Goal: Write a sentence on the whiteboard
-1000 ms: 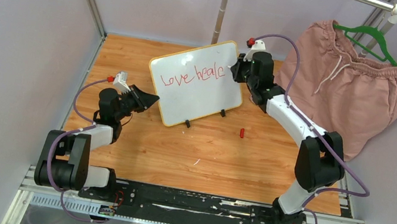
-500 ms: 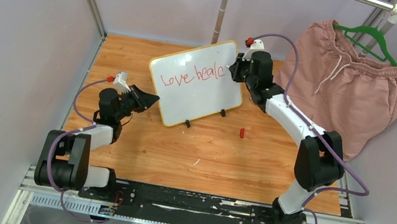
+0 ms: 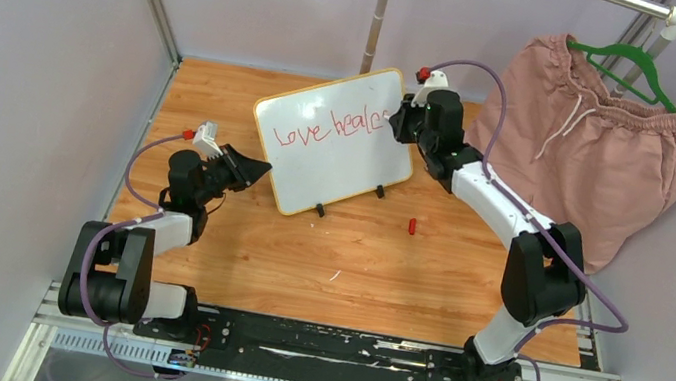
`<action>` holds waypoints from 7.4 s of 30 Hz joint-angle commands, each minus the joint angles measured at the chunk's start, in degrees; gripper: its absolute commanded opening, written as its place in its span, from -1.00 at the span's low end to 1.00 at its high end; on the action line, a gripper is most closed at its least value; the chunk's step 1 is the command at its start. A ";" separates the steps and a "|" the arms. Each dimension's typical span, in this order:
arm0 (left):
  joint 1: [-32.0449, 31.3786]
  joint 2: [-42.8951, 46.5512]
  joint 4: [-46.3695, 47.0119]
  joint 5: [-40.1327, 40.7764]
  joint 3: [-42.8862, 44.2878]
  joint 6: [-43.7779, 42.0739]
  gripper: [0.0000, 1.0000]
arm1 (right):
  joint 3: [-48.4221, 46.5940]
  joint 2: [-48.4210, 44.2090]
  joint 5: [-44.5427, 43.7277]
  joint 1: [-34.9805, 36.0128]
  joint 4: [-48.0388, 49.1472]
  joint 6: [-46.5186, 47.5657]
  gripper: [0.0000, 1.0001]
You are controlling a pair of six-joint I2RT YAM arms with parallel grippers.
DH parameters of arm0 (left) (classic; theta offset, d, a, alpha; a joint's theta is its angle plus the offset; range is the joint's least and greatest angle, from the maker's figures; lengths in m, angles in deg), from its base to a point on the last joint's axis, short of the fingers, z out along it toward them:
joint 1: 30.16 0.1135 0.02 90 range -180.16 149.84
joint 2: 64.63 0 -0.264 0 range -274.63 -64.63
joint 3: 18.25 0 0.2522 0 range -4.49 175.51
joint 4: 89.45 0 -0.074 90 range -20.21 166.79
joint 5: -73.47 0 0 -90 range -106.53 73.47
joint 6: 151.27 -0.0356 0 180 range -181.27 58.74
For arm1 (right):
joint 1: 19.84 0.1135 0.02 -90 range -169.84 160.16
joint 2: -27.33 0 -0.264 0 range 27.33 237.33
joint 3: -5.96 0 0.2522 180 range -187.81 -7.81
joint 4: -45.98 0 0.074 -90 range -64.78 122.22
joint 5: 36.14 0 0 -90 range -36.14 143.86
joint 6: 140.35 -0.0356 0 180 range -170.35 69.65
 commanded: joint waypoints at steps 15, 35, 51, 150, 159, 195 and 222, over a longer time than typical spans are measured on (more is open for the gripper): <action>0.14 0.81 -0.45 0.86 -0.13 -0.41 -1.00 | 1.77 -1.69 -2.27 -1.63 -2.29 -0.29 -1.00; -0.06 0.97 -0.45 0.86 -0.09 -0.43 -1.00 | 3.01 -1.84 -0.80 -1.11 -2.64 -1.32 -1.00; -0.14 1.01 -0.45 0.95 -0.13 -0.43 -1.00 | 0.92 -2.40 1.10 0.54 -3.59 -1.71 -1.00; -0.22 1.78 -1.74 2.37 -0.21 -1.03 -1.00 | 15.07 -1.40 -5.55 20.71 12.21 6.46 -1.00; -0.24 2.02 -1.72 2.18 -0.21 -0.96 -1.00 | 11.58 1.16 -6.14 20.44 9.65 7.82 -1.00; -0.24 2.35 -1.76 2.09 -0.19 -0.96 -1.00 | 14.14 1.61 -2.25 22.43 7.32 8.06 -1.00; -0.24 2.53 -1.86 2.04 -0.30 -1.04 -1.00 | 10.27 0.28 -6.79 19.38 5.54 9.00 -1.00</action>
